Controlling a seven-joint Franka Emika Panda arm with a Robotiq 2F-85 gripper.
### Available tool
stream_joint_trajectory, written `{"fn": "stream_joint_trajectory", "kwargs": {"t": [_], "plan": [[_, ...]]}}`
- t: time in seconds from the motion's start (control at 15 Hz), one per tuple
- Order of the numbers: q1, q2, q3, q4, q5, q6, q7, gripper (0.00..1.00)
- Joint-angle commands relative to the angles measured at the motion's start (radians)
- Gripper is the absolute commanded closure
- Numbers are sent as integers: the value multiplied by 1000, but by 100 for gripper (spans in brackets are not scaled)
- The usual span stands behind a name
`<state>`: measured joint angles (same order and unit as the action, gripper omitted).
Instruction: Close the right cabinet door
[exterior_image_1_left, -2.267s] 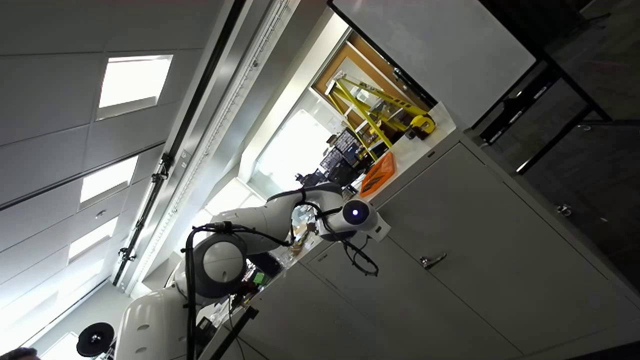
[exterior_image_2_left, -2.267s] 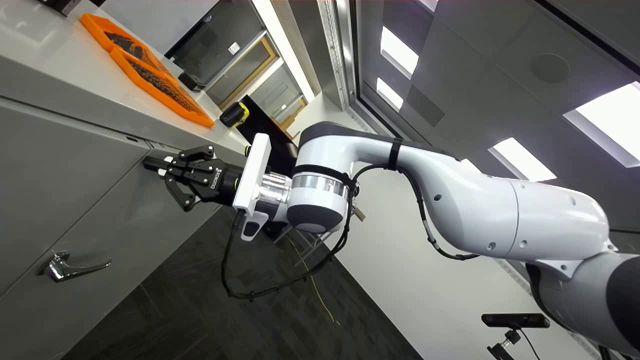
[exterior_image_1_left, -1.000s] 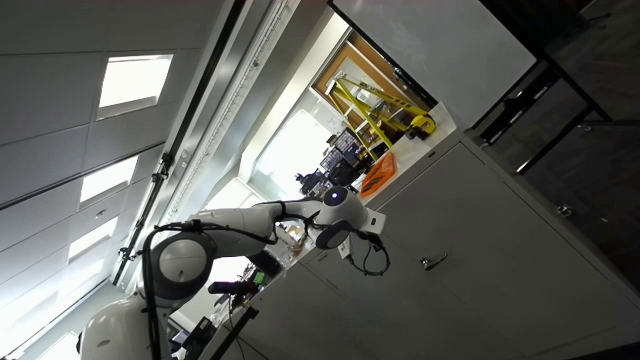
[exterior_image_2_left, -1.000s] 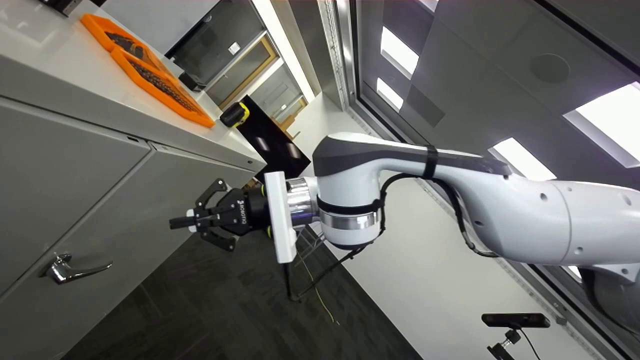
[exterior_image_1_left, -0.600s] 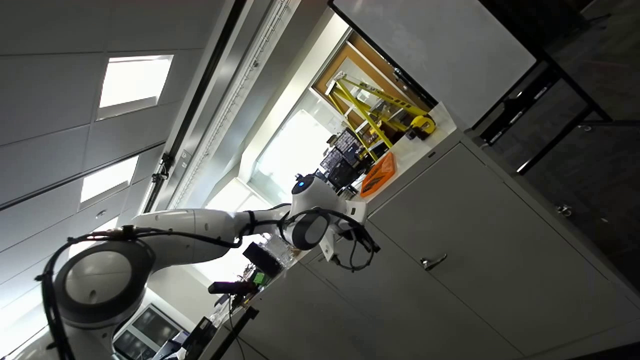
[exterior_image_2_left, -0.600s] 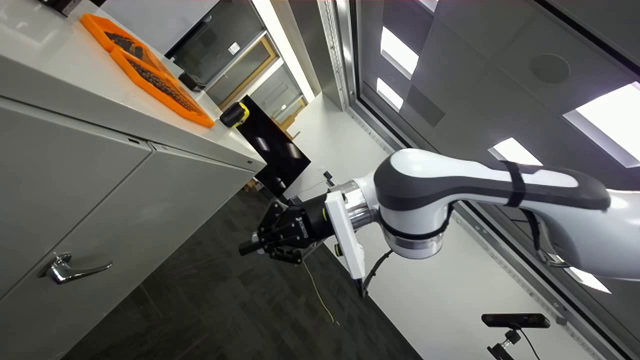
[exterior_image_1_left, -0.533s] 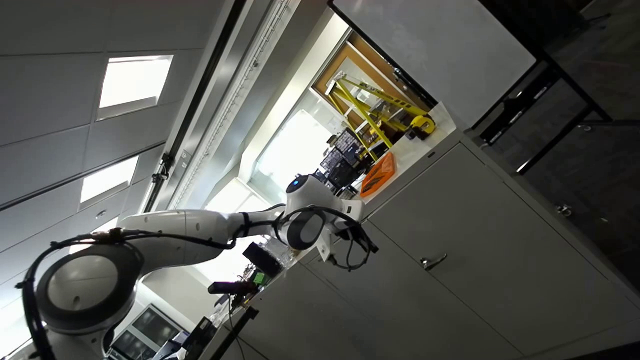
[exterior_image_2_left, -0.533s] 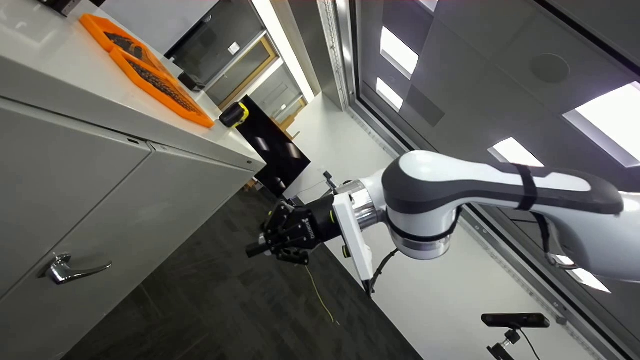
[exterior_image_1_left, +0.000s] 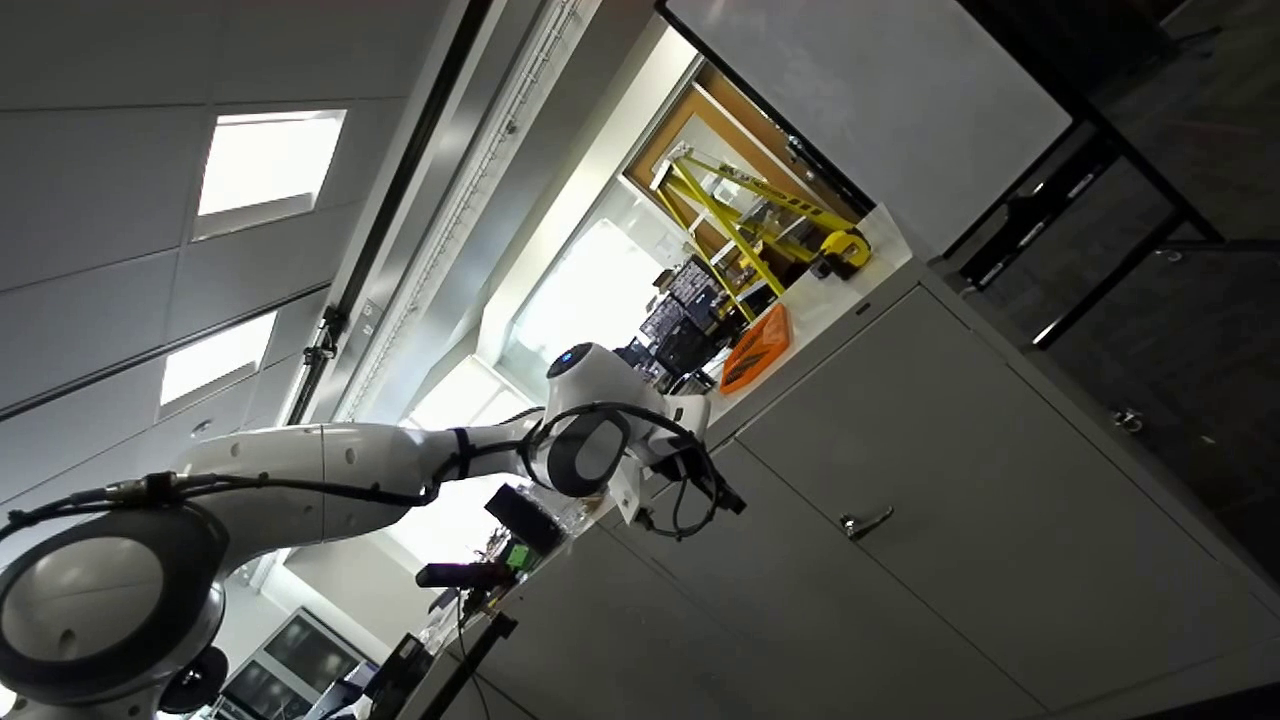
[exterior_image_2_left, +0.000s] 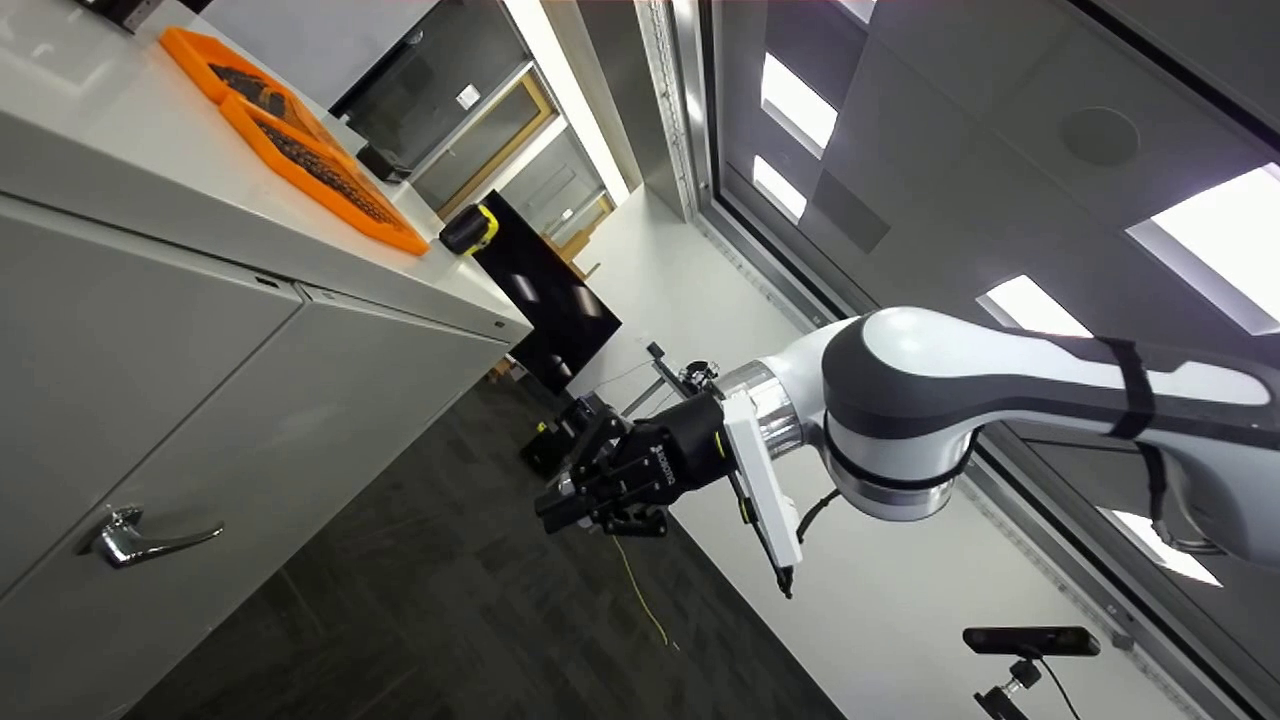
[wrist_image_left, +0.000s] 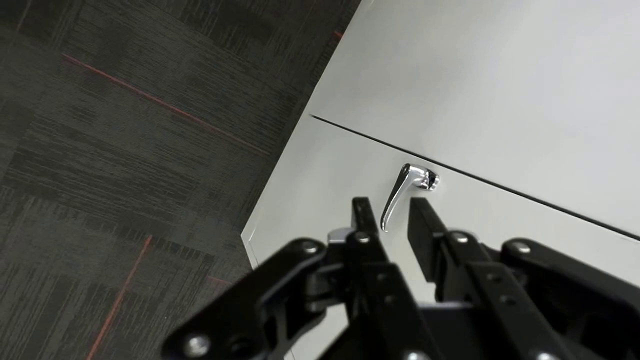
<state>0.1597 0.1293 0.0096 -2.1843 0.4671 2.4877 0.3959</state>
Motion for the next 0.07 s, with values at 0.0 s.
{"fn": "stream_joint_trajectory", "kwargs": {"t": [0.0], "plan": [[-27, 1, 29, 1, -7, 0, 5, 73]]}}
